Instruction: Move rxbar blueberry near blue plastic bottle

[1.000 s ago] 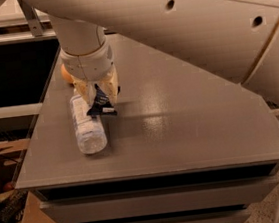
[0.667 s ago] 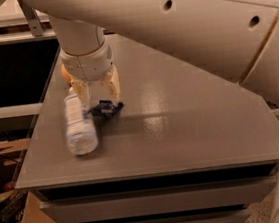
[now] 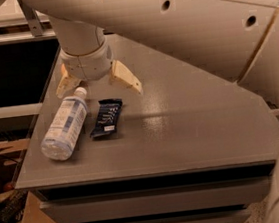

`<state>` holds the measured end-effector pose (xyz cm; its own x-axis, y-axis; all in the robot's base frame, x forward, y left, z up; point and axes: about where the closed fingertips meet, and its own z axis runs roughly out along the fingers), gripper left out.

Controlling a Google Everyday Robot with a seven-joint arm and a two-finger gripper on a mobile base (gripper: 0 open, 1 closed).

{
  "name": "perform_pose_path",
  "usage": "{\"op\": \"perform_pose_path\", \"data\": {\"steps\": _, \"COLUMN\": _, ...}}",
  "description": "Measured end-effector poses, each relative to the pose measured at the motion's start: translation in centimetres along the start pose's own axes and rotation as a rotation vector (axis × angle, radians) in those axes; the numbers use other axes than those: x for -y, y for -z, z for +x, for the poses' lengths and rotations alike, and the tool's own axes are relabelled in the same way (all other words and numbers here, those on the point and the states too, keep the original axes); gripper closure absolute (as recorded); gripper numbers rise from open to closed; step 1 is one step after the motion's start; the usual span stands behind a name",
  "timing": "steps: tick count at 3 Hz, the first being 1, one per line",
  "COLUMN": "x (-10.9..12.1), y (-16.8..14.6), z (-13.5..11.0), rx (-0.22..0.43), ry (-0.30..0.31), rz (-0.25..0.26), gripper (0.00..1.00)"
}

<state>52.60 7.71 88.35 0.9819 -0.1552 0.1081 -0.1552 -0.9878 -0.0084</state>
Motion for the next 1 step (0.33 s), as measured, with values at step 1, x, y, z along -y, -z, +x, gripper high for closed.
{"op": "perform_pose_path", "data": {"steps": 1, "x": 0.05, "y": 0.11, "z": 0.1, "rx": 0.009, "ry": 0.003, "rz": 0.007, "gripper": 0.0}}
